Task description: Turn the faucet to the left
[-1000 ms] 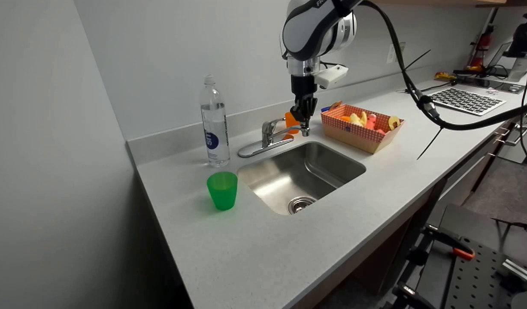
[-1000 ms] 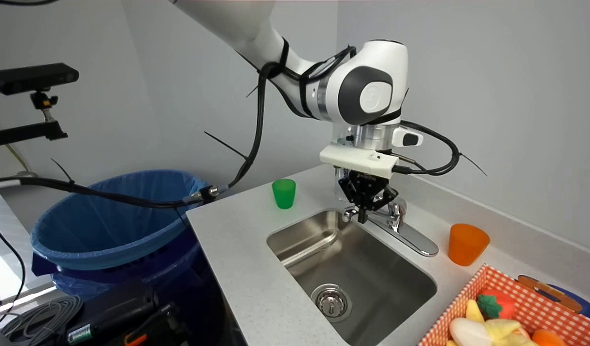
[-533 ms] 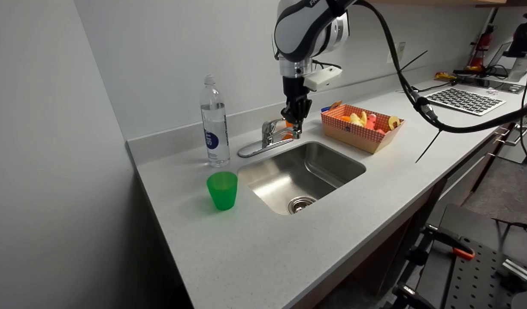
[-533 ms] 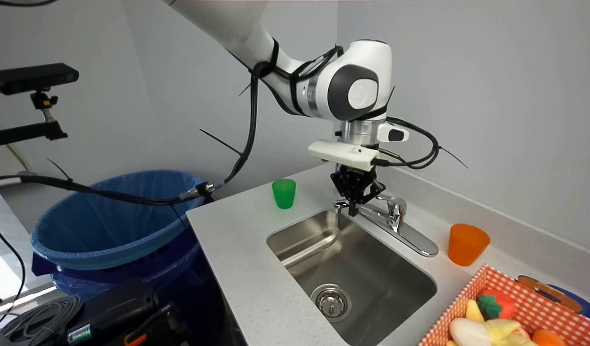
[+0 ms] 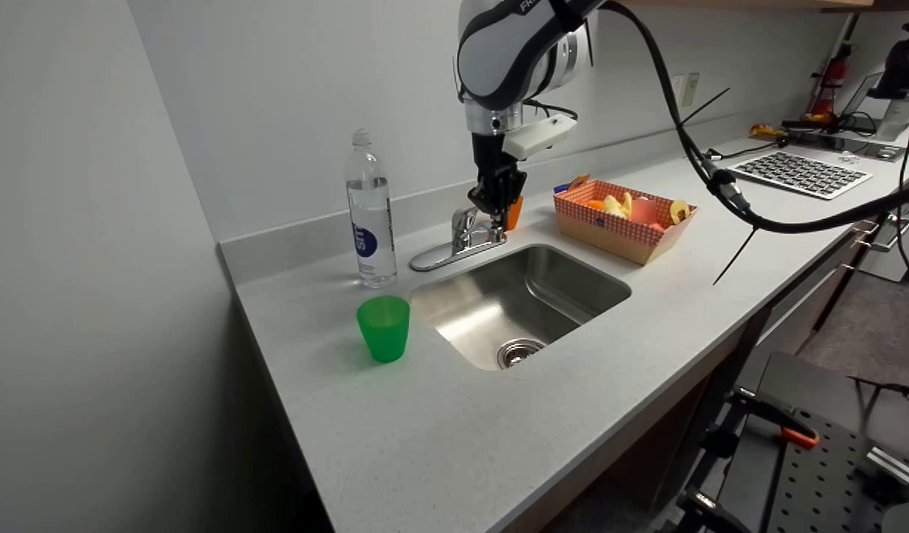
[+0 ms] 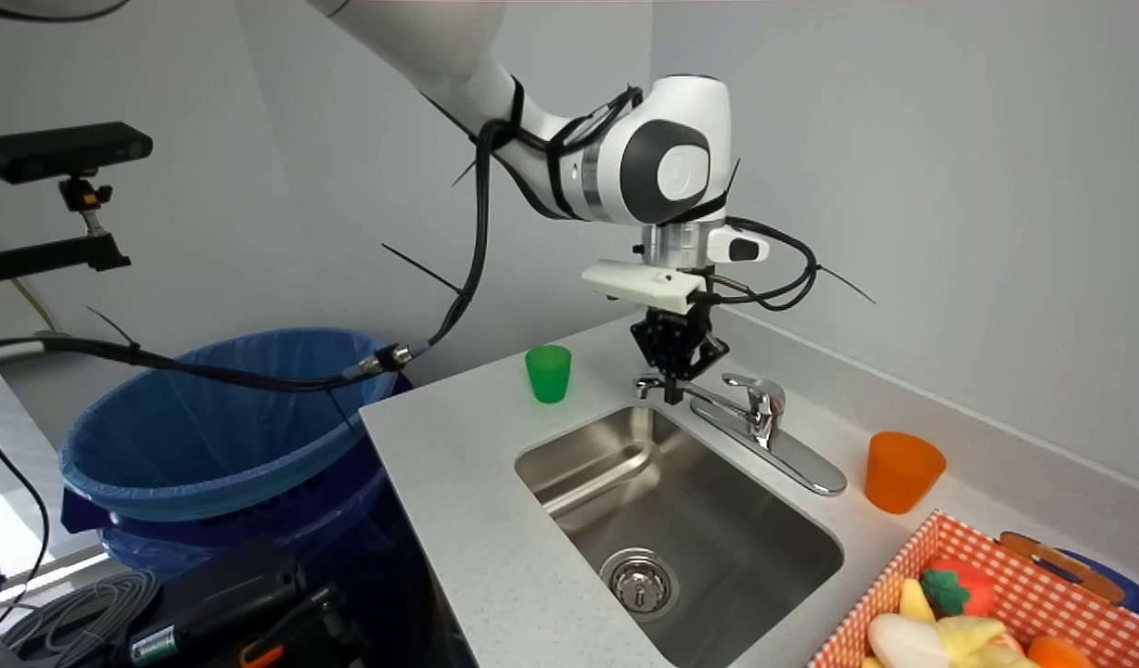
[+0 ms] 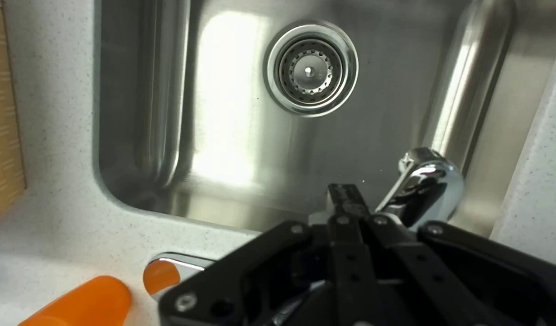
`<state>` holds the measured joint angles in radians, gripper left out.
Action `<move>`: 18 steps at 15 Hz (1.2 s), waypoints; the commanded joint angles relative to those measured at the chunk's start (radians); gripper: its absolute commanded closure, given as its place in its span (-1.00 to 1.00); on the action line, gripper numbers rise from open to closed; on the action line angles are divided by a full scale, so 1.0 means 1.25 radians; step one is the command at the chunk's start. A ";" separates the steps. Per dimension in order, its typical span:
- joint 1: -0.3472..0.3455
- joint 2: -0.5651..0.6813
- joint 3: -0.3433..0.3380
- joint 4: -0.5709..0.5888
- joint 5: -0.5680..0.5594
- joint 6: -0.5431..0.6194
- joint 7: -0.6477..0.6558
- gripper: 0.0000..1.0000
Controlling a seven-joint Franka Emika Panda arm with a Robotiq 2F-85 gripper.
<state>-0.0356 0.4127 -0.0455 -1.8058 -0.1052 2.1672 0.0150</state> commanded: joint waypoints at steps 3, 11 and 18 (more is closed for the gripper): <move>0.031 0.065 -0.001 0.102 0.002 -0.002 0.086 1.00; 0.031 0.127 -0.007 0.205 0.016 -0.040 0.144 1.00; 0.012 0.157 -0.011 0.319 0.057 -0.051 0.145 1.00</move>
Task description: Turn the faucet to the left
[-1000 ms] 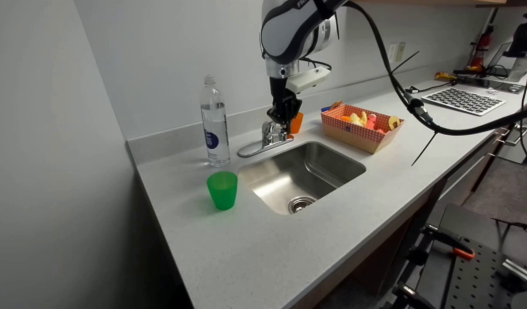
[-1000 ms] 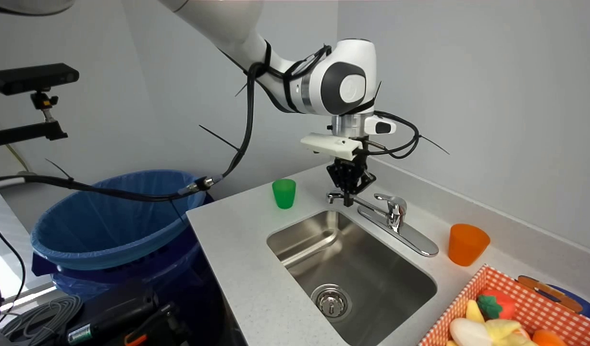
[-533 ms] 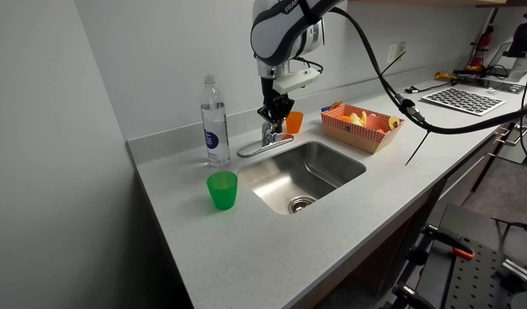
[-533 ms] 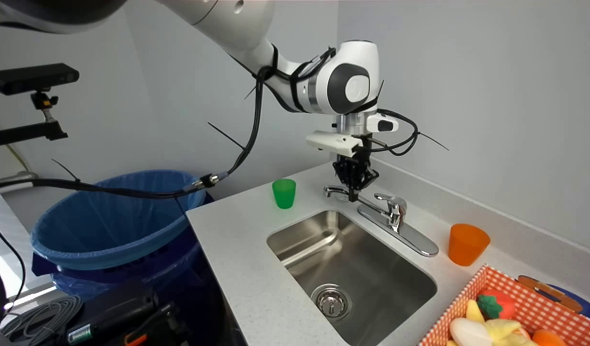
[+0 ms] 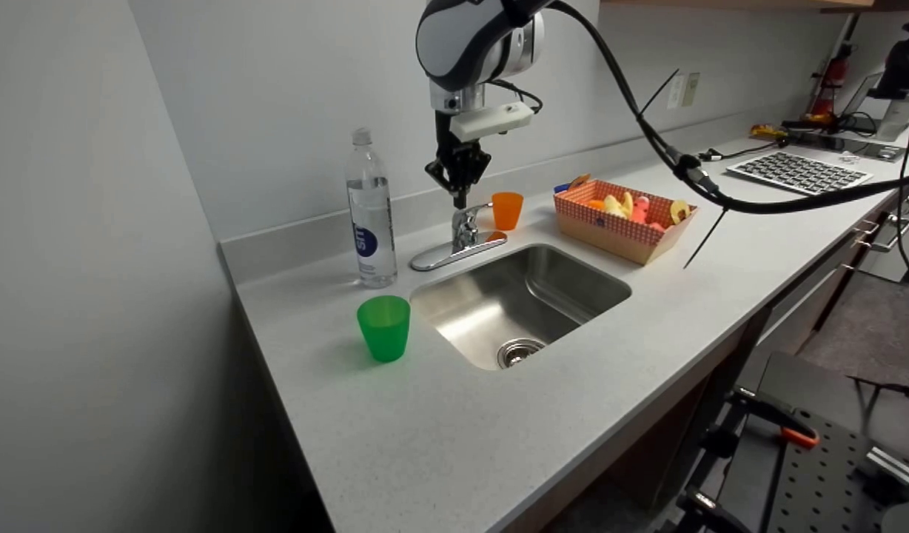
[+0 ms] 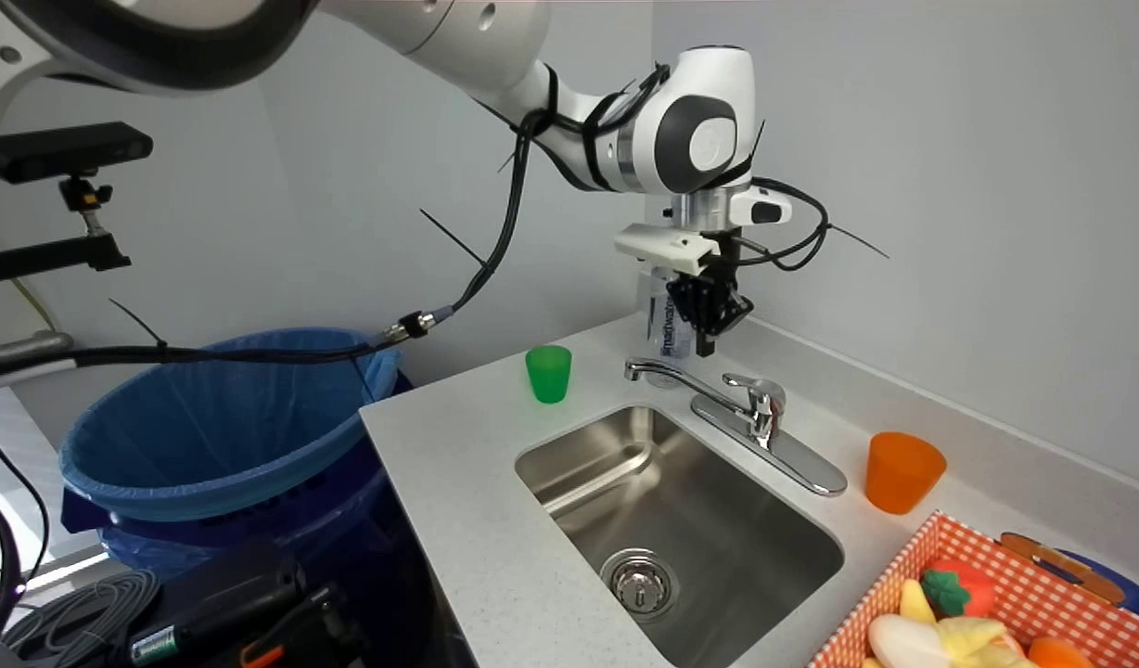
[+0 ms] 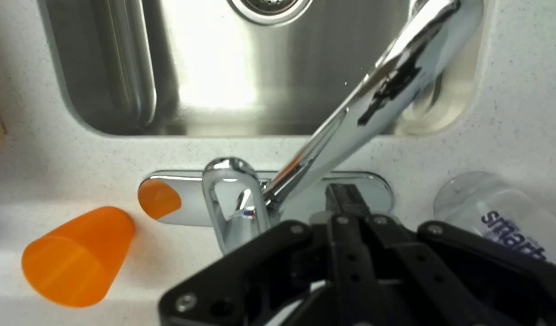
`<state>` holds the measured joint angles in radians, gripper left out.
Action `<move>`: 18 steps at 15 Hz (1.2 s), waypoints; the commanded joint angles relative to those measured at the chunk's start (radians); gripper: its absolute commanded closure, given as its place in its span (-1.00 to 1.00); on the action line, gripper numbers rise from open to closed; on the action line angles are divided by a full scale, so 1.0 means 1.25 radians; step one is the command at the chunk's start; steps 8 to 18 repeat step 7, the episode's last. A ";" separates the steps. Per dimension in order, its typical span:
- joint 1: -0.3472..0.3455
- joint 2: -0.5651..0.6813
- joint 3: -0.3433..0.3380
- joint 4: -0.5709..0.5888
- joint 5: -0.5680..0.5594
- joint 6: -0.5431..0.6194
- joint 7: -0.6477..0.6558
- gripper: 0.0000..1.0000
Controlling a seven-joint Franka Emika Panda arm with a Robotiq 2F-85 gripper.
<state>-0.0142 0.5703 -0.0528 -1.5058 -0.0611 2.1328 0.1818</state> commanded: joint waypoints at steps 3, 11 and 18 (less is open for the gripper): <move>-0.007 0.030 -0.013 0.106 0.008 -0.028 -0.006 1.00; -0.002 0.008 -0.013 0.057 0.007 -0.003 -0.003 0.67; -0.002 0.008 -0.013 0.057 0.007 -0.003 -0.003 0.67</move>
